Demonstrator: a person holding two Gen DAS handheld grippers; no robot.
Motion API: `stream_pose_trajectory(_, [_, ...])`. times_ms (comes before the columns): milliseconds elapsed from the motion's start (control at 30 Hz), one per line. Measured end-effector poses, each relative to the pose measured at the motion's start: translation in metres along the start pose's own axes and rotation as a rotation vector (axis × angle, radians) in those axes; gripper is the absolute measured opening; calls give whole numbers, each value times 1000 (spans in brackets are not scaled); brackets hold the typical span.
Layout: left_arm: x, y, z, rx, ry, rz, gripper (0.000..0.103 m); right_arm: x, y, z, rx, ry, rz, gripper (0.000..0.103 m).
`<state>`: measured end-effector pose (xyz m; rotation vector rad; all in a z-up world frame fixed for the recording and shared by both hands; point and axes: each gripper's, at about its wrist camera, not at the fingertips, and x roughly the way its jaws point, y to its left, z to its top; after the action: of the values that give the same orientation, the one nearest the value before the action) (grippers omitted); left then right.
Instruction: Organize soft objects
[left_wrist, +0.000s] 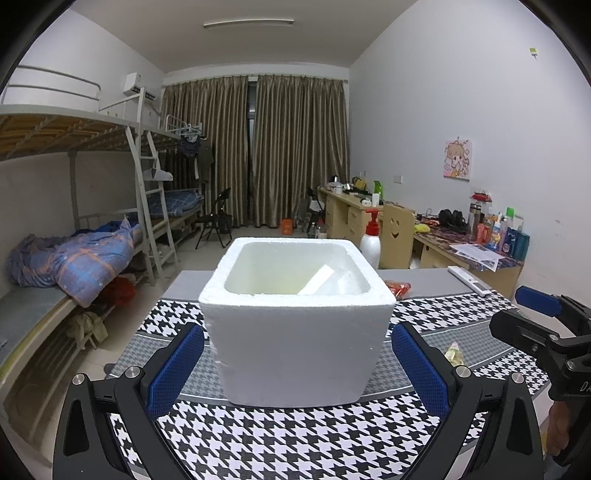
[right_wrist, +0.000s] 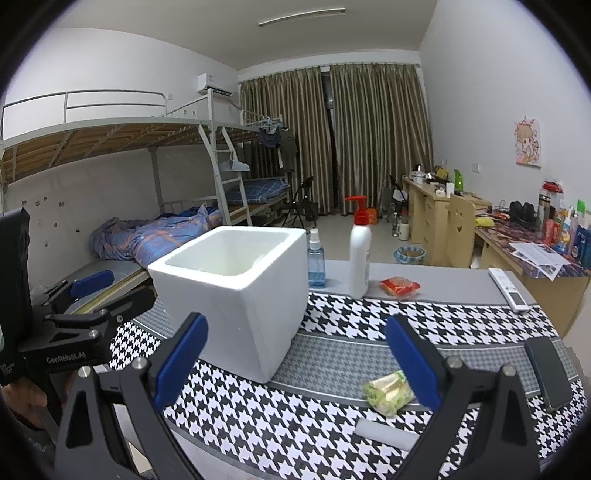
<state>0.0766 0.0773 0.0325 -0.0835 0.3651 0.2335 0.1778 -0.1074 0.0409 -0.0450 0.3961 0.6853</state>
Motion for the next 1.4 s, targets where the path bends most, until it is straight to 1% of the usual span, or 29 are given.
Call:
stream_pose_trajectory(300, [2, -11, -5, 2, 12, -36, 102, -7, -8, -8, 19, 7, -28, 99])
stream_pose_trajectory(733, [13, -38, -12, 25, 38, -98, 102, -17, -27, -17, 44, 16, -80, 99])
stream_pose_trajectory(1400, [24, -64, -15, 54, 62, -157, 102, -25, -51, -32, 75, 25, -132, 99])
